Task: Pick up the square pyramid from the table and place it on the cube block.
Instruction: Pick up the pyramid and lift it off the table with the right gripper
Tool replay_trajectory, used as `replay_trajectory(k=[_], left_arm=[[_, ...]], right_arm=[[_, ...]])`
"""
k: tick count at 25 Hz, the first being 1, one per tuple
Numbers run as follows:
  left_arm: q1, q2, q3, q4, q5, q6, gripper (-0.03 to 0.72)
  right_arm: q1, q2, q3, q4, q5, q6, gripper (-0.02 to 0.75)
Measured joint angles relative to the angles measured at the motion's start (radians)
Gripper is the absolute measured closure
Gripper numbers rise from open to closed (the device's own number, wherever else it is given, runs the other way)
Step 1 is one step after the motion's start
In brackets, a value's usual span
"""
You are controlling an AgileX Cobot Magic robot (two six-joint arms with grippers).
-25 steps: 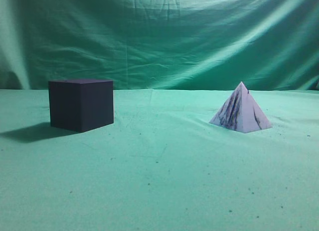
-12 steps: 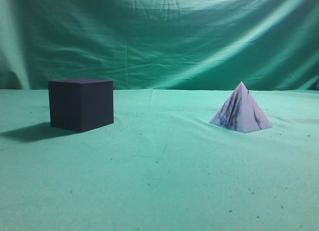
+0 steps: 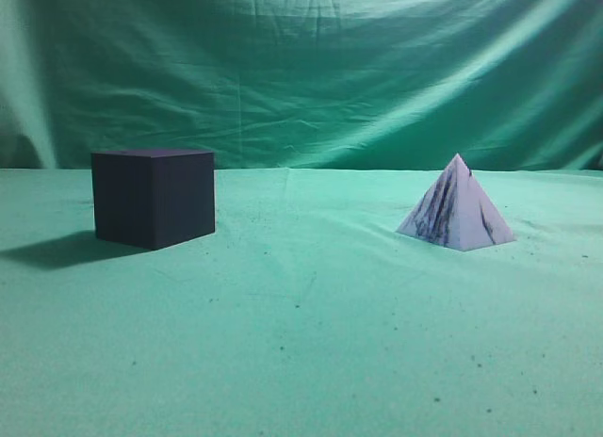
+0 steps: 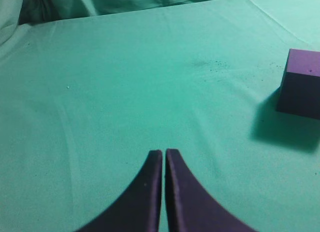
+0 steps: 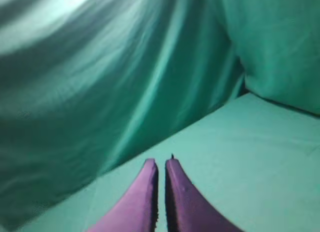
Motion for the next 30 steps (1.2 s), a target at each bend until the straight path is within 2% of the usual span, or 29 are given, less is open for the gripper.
replay_trajectory(k=[6,10,12,14,17,23,27,30], left_arm=[[0.000,0.000,0.000,0.000,0.000,0.000,0.688],[0.000,0.000,0.000,0.000,0.000,0.000,0.688],[0.000,0.000,0.000,0.000,0.000,0.000,0.688],[0.000,0.000,0.000,0.000,0.000,0.000,0.688],[0.000,0.000,0.000,0.000,0.000,0.000,0.688],[0.000,0.000,0.000,0.000,0.000,0.000,0.688],[0.000,0.000,0.000,0.000,0.000,0.000,0.688],[0.000,0.000,0.000,0.000,0.000,0.000,0.688]], right_arm=[[0.000,0.033,-0.196,-0.037,0.161,-0.231,0.738],[0.000,0.174,-0.325,-0.028,0.320,-0.270,0.738],[0.020,0.227,-0.368,-0.028,0.398,-0.310,0.738],[0.051,0.278,-0.400,-0.031,0.462,-0.430,0.738],[0.091,0.377,-0.474,-0.100,0.584,-0.502,0.738],[0.179,0.687,-0.679,-0.250,0.821,-0.407,0.738],[0.258,0.897,-0.805,-0.466,0.914,-0.188,0.738],[0.375,1.030,-0.889,-0.642,0.932,-0.031,0.738]])
